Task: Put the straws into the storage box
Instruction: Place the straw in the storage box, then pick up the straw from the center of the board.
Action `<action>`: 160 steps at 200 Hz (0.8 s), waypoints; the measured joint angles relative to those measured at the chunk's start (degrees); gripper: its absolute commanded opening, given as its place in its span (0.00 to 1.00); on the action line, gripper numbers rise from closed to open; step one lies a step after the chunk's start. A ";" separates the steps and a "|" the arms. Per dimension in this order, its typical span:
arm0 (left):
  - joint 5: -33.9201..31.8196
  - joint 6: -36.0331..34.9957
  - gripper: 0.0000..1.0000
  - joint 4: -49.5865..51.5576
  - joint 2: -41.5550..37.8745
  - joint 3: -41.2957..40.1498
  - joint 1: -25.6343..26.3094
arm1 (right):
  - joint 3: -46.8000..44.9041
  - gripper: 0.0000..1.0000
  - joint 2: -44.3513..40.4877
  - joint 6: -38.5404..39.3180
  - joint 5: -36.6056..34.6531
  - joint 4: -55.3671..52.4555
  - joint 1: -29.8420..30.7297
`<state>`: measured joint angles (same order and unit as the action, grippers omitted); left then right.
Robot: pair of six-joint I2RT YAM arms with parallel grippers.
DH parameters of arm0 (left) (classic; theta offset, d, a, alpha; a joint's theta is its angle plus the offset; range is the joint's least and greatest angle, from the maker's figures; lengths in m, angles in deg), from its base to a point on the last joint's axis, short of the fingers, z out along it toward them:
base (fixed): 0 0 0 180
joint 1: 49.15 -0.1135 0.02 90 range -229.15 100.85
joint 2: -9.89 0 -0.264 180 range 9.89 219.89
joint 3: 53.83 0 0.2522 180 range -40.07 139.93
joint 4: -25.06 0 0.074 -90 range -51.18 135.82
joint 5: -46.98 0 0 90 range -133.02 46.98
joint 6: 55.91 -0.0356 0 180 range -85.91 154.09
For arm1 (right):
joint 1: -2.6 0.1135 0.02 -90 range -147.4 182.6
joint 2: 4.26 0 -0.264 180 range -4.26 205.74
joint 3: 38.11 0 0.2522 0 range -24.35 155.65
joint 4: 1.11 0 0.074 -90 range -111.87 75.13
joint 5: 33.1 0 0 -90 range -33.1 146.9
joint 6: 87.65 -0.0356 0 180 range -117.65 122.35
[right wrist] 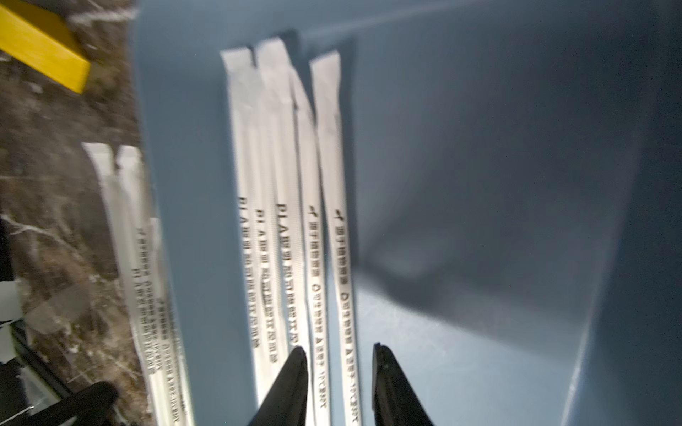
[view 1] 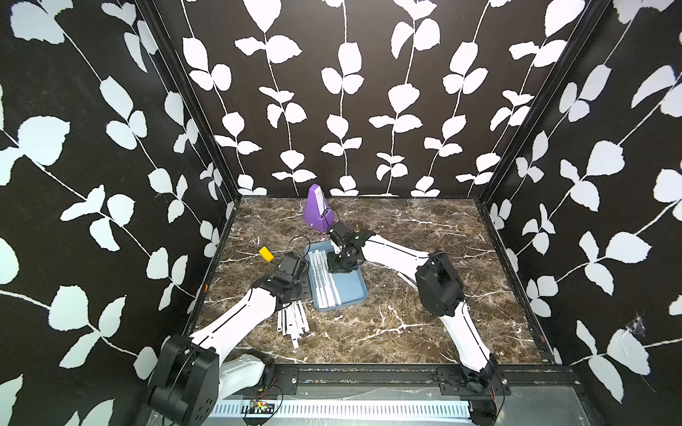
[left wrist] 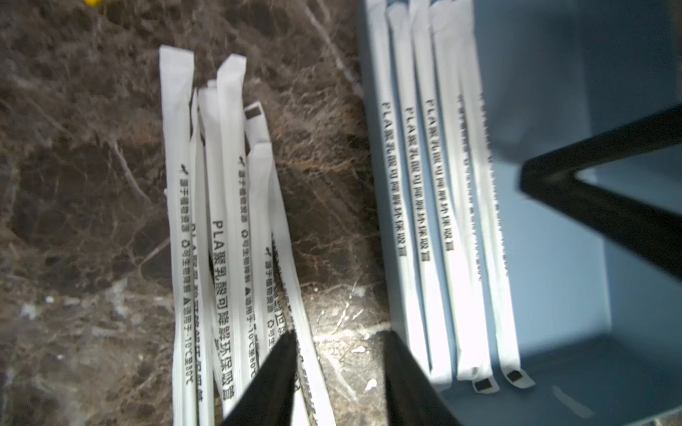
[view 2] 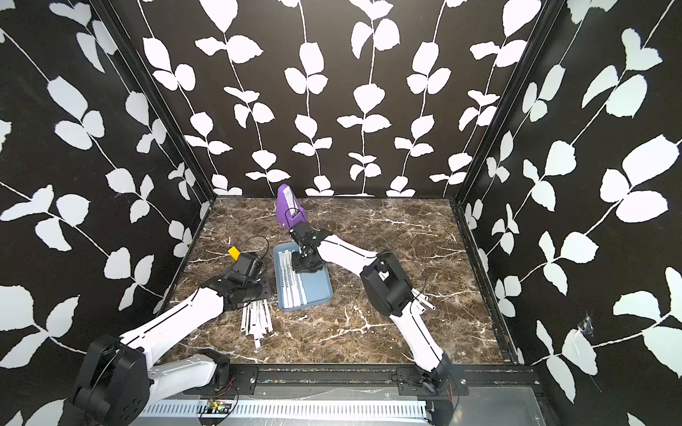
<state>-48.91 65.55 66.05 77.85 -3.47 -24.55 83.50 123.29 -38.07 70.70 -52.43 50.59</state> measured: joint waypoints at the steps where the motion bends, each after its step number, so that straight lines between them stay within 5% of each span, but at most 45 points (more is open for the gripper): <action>1: 0.00 0.00 0.36 0.00 0.13 0.02 0.00 | -0.26 0.32 -0.48 0.00 -0.07 0.07 -0.02; 55: -1.51 -0.24 0.36 2.51 8.96 2.08 0.00 | -12.85 0.32 -14.73 0.00 -1.03 3.76 -0.37; 160: -1.57 -1.55 0.21 -0.15 15.28 3.52 0.00 | -20.24 0.30 -15.32 -0.42 -1.57 5.66 -1.60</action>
<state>-50.49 64.00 65.89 93.13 0.05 -24.55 63.26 107.97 -38.49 69.13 -46.77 48.99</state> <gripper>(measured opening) 0.250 0.300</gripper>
